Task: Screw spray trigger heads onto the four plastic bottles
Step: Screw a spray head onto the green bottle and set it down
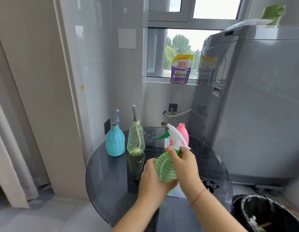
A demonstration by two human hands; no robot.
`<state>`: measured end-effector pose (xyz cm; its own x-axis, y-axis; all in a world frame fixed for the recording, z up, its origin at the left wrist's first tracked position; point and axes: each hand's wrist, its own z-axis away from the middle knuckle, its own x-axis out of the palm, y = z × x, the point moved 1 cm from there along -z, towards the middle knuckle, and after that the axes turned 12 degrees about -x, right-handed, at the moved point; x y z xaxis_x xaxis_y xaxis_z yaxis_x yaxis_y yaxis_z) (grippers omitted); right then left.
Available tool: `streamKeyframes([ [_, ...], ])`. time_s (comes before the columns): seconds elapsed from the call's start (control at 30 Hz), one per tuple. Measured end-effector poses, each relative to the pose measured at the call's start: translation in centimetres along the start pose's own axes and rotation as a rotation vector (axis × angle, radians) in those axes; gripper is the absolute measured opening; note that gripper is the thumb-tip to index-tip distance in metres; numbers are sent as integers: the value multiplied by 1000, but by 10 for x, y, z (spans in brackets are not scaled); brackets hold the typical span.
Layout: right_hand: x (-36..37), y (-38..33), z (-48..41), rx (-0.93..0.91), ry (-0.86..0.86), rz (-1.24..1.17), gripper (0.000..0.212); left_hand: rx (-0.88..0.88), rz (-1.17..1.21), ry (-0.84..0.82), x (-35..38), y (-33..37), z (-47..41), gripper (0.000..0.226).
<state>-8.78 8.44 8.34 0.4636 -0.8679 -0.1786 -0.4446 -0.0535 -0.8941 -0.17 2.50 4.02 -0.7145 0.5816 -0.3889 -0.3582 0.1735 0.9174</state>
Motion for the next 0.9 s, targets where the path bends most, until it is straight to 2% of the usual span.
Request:
streamKeyframes([
  [0.03, 4, 0, 3, -23, 70, 54, 28, 11, 0, 49, 6, 2, 5, 66],
  [0.1, 2, -1, 2, -57, 81, 26, 26, -42, 131, -92, 6, -3, 3, 66],
  [0.13, -2, -1, -2, -40, 3, -33, 24, -88, 230, -250, 0, -6, -1, 65],
  [0.2, -16, -4, -8, 43, -263, -179, 28, -160, 401, -641, -19, -10, -6, 62],
  [0.23, -22, -5, -9, 75, -386, -236, 30, -170, 449, -782, -27, -12, -6, 61],
  [0.27, -26, -6, -9, 80, -461, -265, 31, -157, 471, -866, -31, -13, -6, 62],
  [0.3, -27, -6, -9, 60, -478, -263, 32, -128, 462, -882, -32, -14, -6, 64],
  [0.37, -24, -8, -8, 4, -401, -216, 30, -64, 444, -784, -24, -12, -6, 72],
  [0.47, -18, -8, -9, -52, -279, -172, 29, -12, 415, -534, -8, -9, -4, 79],
  [0.63, -12, -13, -6, -110, -182, -94, 24, 113, 227, -198, 14, 5, -7, 47],
  [0.8, -6, 3, -7, -76, -163, -48, 22, 121, 226, 21, 21, -2, -15, 66],
  [0.9, -7, 27, -10, 41, -281, -73, 56, 126, 277, 20, 18, 1, -35, 68],
])
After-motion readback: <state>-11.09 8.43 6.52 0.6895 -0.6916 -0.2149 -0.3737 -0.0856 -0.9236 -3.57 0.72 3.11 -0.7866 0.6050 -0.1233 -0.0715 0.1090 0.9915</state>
